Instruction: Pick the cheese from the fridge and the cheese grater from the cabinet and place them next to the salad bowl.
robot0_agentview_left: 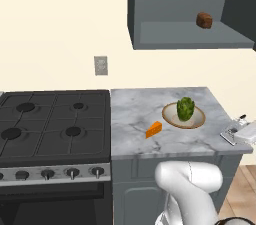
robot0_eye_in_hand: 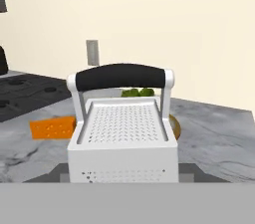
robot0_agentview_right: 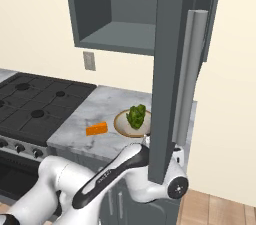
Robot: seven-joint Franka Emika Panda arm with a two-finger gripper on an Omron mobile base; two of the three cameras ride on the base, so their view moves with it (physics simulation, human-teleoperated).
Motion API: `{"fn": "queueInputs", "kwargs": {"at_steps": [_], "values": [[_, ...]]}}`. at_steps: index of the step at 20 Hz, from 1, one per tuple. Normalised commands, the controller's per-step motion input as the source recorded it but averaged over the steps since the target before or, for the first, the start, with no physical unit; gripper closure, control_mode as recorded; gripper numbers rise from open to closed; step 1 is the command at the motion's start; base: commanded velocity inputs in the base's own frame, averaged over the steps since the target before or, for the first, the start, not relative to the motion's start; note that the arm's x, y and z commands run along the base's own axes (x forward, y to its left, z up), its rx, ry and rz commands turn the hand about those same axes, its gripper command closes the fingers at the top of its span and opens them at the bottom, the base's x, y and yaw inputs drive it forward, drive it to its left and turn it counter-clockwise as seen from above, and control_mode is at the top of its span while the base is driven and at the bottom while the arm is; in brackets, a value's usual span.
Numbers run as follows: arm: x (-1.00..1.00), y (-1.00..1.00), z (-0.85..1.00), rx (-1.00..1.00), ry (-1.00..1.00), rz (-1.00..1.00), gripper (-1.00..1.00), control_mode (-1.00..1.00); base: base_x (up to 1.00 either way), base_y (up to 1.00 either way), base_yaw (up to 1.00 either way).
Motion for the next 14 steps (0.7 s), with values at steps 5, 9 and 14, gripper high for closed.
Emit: {"fn": "queueInputs", "kwargs": {"at_steps": [5, 9, 14], "values": [[0.2, -0.07, -0.2, 0.0, -0.02, 0.04, 1.0, -1.0, 0.0, 0.0, 0.0], [0.32, -0.06, -0.05, 0.0, 0.0, 0.01, 1.0, -1.0, 0.0, 0.0, 0.0], [0.3, 0.0, -0.06, 0.0, 0.0, 0.0, 1.0, -1.0, 0.0, 0.0, 0.0]]}}
